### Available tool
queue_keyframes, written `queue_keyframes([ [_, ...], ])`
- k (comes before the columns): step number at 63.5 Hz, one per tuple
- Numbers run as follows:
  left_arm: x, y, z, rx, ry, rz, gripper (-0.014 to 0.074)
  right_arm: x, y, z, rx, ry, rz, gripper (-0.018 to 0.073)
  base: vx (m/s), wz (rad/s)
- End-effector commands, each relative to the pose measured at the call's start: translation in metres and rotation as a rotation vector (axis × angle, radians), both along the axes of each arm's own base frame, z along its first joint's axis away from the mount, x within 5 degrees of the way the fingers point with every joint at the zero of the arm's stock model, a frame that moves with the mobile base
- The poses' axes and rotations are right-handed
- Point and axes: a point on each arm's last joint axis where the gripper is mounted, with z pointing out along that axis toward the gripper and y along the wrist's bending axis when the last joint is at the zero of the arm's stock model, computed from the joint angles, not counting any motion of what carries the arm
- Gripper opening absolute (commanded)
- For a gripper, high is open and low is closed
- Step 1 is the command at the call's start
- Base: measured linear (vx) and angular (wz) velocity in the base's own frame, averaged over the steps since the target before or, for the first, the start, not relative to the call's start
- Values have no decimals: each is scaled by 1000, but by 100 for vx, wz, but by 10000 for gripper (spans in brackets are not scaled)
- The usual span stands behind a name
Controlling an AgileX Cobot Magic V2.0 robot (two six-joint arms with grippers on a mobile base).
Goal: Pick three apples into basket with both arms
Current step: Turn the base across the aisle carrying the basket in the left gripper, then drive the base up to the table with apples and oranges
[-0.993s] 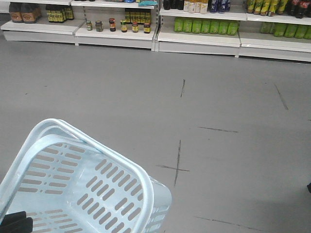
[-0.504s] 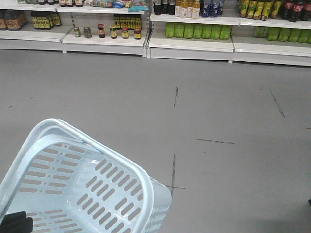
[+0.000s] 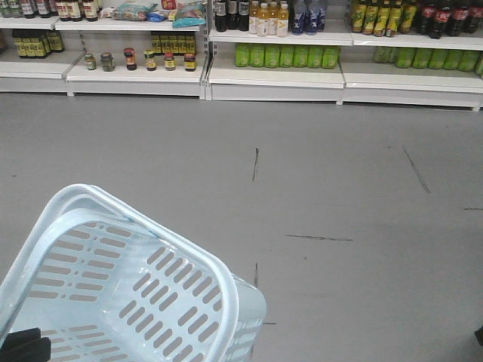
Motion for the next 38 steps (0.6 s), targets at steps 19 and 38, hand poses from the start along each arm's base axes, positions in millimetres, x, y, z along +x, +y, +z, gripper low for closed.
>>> queue_keyframes([
  [19,4,0,18,-91,-73,41,-6,0,0,3,-16,-74,-4,-4,25,-28],
  [38,4,0,18,-91,-73,41,-6,0,0,3,-16,-74,-4,-4,23,-47],
])
